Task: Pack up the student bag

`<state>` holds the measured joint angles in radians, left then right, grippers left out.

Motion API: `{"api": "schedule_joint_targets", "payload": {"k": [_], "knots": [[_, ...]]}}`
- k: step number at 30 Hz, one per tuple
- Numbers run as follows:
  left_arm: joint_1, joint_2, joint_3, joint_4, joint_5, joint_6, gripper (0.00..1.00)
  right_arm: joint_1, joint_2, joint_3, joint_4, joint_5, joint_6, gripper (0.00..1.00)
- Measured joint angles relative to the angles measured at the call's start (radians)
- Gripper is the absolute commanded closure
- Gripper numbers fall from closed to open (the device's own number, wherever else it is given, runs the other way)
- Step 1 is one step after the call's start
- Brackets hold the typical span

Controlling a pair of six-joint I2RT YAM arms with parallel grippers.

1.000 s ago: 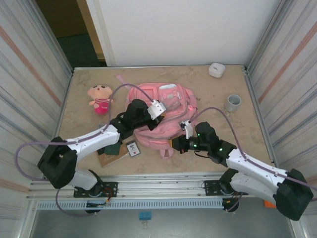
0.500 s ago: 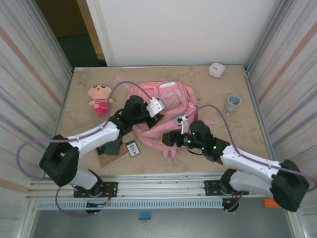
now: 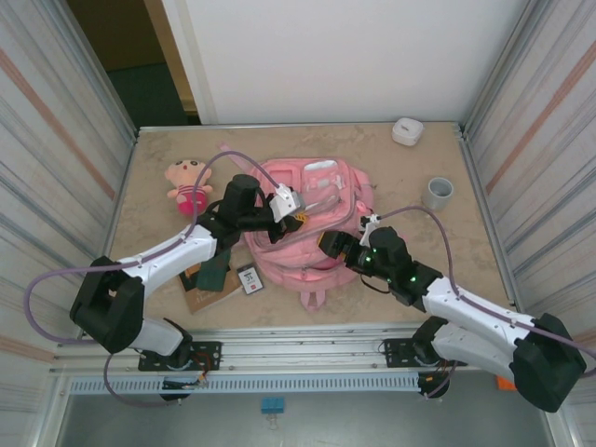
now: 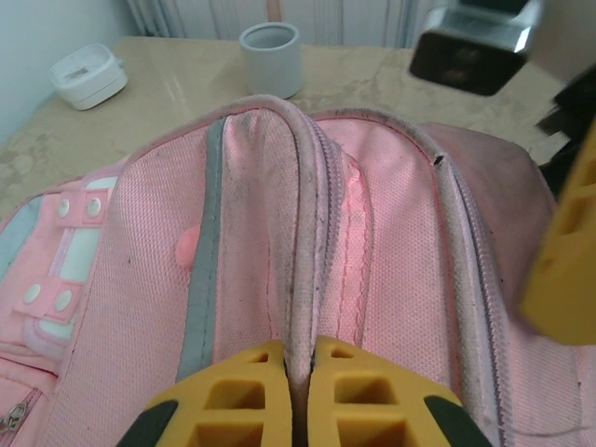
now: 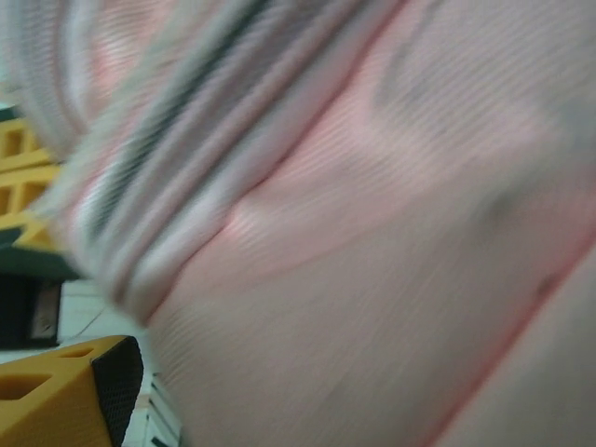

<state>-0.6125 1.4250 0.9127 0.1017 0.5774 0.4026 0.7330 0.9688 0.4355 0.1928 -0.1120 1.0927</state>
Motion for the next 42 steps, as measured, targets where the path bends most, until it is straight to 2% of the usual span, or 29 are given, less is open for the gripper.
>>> {"api": "schedule_joint_targets", "payload": {"k": [2,3,5,6,10,14,19,23,26,31,42], "knots": [[0.000,0.000,0.000,0.000,0.009,-0.013,1.00,0.000,0.025,0.004,0.022,0.011,0.011,0.60],[0.000,0.000,0.000,-0.001,0.009,-0.020,0.94,0.000,0.036,0.008,0.040,0.014,0.016,0.74],[-0.005,-0.002,0.004,-0.003,-0.009,-0.047,0.72,0.001,0.046,0.016,0.079,0.018,0.023,0.84],[-0.012,-0.004,0.008,-0.009,-0.031,-0.059,0.62,0.002,0.046,0.019,0.092,0.022,0.025,0.85],[-0.093,-0.091,0.049,-0.076,-0.242,-0.139,0.53,0.018,0.046,0.030,0.086,0.064,0.017,0.88],[-0.178,-0.252,0.053,-0.159,-0.444,-0.249,0.53,0.049,0.046,0.053,0.053,0.097,-0.014,0.91],[-0.293,-0.445,-0.040,-0.260,-0.639,-0.477,0.57,0.066,0.050,0.087,0.046,0.112,-0.041,0.92],[-0.436,-0.464,-0.136,-0.327,-0.748,-0.639,0.57,0.072,0.077,0.113,0.047,0.112,-0.058,0.92],[-0.501,-0.402,-0.162,-0.370,-0.784,-0.730,0.56,0.075,0.100,0.133,0.047,0.111,-0.074,0.93],[-0.513,-0.280,-0.140,-0.409,-0.819,-0.821,0.56,0.080,0.124,0.158,0.050,0.108,-0.085,0.92],[-0.528,-0.218,-0.129,-0.366,-0.839,-0.895,0.54,0.081,0.145,0.174,0.050,0.095,-0.107,0.91]]}}
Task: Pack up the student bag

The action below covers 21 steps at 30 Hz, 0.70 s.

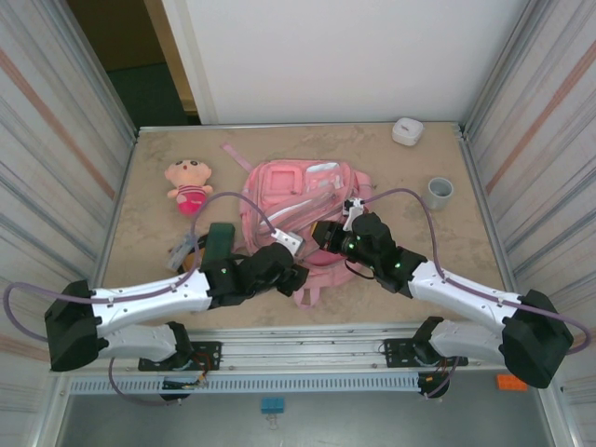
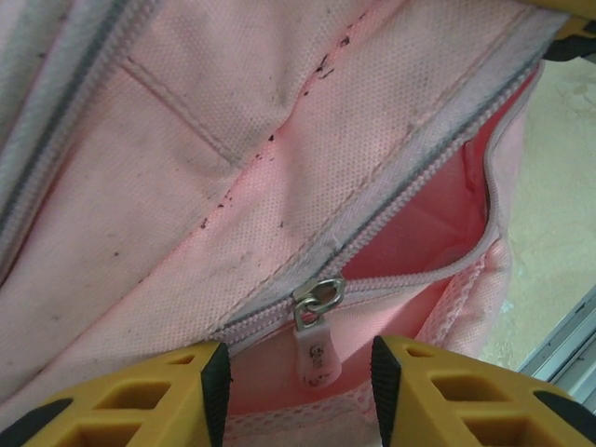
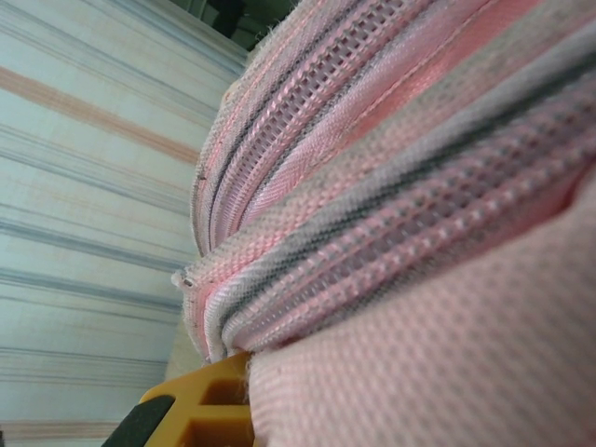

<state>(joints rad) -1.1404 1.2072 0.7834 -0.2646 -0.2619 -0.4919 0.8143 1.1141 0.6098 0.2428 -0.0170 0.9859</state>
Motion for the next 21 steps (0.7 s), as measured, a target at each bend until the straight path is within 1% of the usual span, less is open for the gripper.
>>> {"api": "schedule_joint_targets", "payload": {"k": [2,3,4,6,8,9,13,18,21], "knots": [[0.000,0.015,0.000,0.012,0.003,-0.009,0.55,0.000,0.000,0.000,0.000,-0.002,0.000,0.92],[0.000,0.021,0.000,0.014,0.003,-0.014,0.58,0.000,0.001,0.000,0.000,-0.003,0.000,0.91],[0.000,0.027,0.000,0.015,0.002,-0.024,0.63,0.000,0.002,0.000,0.000,-0.006,0.000,0.91],[-0.001,0.032,0.000,0.007,-0.005,-0.041,0.80,0.000,0.003,0.000,0.000,-0.006,0.000,0.91],[-0.001,0.031,-0.001,0.000,-0.018,-0.057,0.90,0.000,0.003,0.000,0.000,-0.006,0.000,0.91],[-0.001,0.027,-0.005,0.002,-0.024,-0.064,0.94,0.000,0.003,0.002,-0.001,-0.006,0.000,0.91],[0.002,-0.020,-0.043,0.027,-0.017,-0.064,1.00,-0.001,0.003,0.014,-0.022,-0.016,0.000,0.92],[0.076,-0.077,-0.093,0.114,0.119,-0.100,1.00,-0.003,0.004,0.032,-0.039,-0.035,-0.003,0.92],[0.106,-0.100,-0.113,0.147,0.187,-0.136,1.00,-0.003,0.006,0.032,-0.039,-0.042,-0.006,0.92]]}}
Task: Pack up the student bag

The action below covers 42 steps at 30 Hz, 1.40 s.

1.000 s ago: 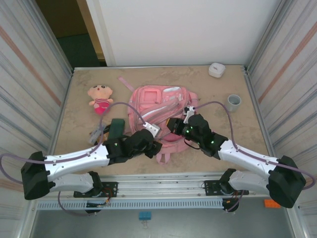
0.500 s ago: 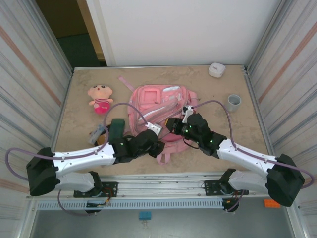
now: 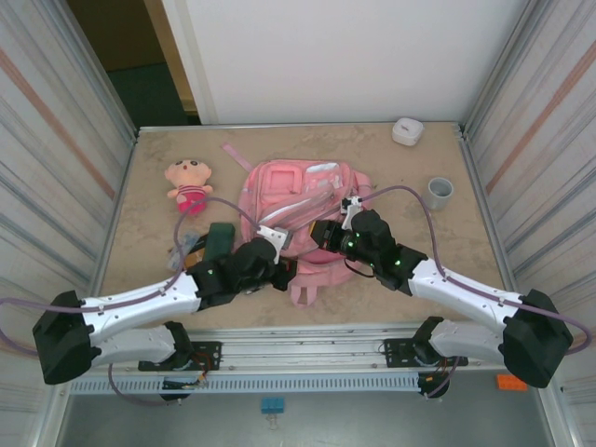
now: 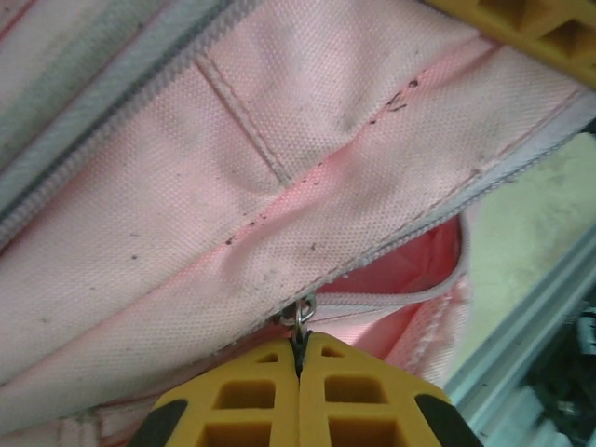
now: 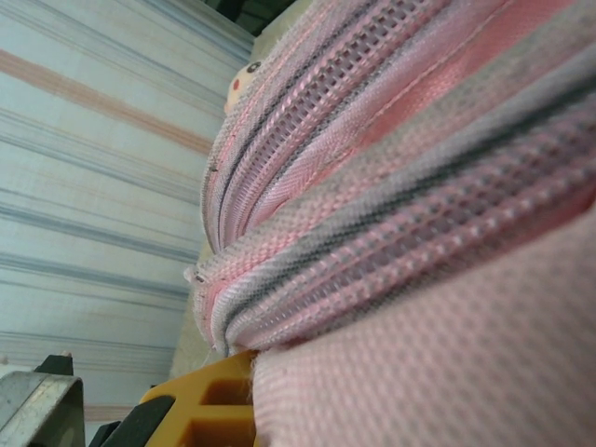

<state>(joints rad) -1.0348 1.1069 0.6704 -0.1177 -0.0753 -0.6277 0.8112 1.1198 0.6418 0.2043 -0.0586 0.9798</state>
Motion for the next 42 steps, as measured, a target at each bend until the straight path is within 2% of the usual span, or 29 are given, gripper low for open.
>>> {"api": "schedule_joint_targets", "payload": {"k": [8,15,21,24,29,36,42], "knots": [[0.116,-0.009,-0.040,0.071,0.206,-0.122,1.00,-0.008,0.025,0.019,-0.010,-0.050,-0.048,0.94],[0.242,-0.027,-0.045,0.066,0.422,-0.168,1.00,-0.034,0.026,0.072,-0.133,-0.122,-0.169,0.97],[0.254,-0.031,-0.043,0.036,0.515,-0.185,1.00,-0.035,0.026,0.107,-0.218,-0.172,-0.282,0.99],[0.254,-0.031,-0.019,-0.056,0.509,-0.131,1.00,-0.035,0.026,0.107,-0.241,-0.190,-0.312,0.99],[0.254,-0.040,0.046,-0.218,0.438,-0.012,1.00,-0.051,0.016,0.108,-0.275,-0.205,-0.345,0.99],[0.254,-0.050,0.121,-0.397,0.296,0.168,1.00,-0.060,-0.016,0.108,-0.307,-0.235,-0.388,1.00],[0.257,-0.035,0.122,-0.463,0.151,0.277,1.00,-0.074,-0.048,0.108,-0.334,-0.264,-0.390,1.00]]}}
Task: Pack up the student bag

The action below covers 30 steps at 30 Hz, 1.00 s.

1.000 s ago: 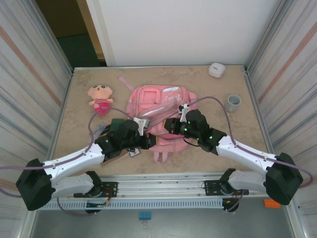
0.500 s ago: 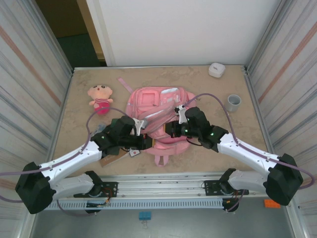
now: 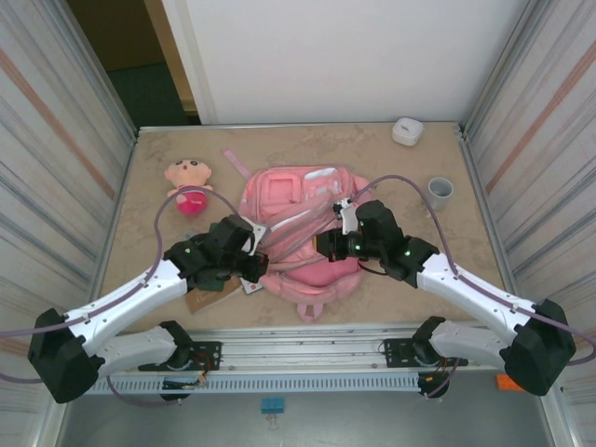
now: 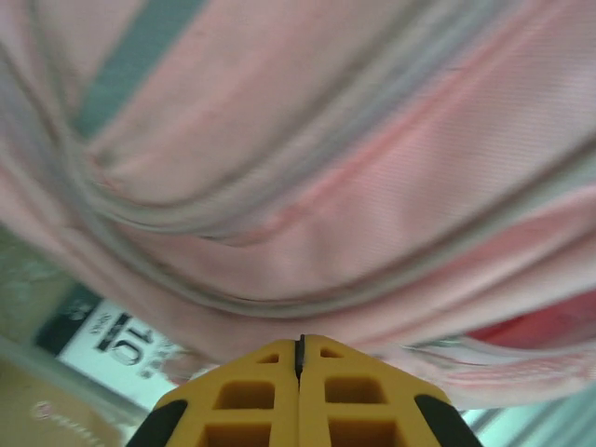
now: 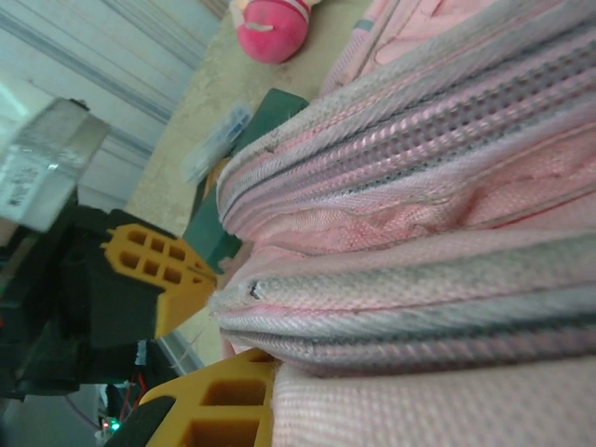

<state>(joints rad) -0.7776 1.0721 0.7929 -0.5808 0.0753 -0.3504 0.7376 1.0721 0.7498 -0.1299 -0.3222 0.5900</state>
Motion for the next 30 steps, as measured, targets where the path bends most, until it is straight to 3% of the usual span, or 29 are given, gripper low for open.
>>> {"api": "schedule_joint_targets", "payload": {"k": [4,8,14,22,30], "knots": [[0.000,0.011,-0.002,0.002,-0.060,0.040,0.97,-0.015,-0.026,0.000,-0.001,-0.023,0.001,1.00],[0.000,-0.004,-0.026,0.062,-0.036,0.066,0.64,-0.037,-0.045,0.000,-0.007,-0.038,0.008,0.99],[0.002,-0.196,-0.181,0.245,0.077,0.020,0.39,-0.100,-0.072,0.000,-0.017,-0.058,0.056,1.00],[0.002,-0.386,-0.404,0.436,0.173,-0.137,0.28,-0.164,-0.072,0.000,0.003,-0.127,0.136,1.00],[0.002,-0.310,-0.438,0.597,0.271,-0.173,0.27,-0.164,-0.071,0.000,0.006,-0.133,0.137,0.99]]}}
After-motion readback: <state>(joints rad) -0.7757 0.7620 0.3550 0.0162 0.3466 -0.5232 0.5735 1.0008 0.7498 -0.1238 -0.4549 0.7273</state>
